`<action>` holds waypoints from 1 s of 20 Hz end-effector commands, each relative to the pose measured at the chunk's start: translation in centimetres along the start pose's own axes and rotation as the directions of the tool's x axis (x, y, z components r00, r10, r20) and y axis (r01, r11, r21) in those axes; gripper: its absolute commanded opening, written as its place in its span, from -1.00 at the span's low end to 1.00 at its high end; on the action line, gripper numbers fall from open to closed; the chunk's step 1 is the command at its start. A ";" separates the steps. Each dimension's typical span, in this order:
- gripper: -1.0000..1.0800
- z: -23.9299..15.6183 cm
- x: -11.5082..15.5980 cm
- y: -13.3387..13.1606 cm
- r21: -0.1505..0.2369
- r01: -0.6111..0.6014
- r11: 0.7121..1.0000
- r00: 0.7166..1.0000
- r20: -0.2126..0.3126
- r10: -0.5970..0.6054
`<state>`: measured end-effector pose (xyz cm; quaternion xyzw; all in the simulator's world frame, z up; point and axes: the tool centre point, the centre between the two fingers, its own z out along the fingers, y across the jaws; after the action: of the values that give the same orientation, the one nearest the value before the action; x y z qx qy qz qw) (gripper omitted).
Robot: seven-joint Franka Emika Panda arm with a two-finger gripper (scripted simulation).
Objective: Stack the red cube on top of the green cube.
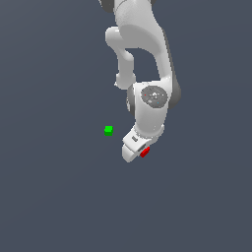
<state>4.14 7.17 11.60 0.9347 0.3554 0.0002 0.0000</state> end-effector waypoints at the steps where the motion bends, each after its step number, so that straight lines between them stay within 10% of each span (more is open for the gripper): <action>1: -1.00 0.1 -0.8 0.1 -0.001 0.000 1.000 1.000 0.000 0.000; 20: -1.00 3.4 -15.2 0.7 0.000 -0.002 1.000 1.000 0.000 0.002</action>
<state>-5.70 -2.41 8.51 0.9350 0.3546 -0.0002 -0.0001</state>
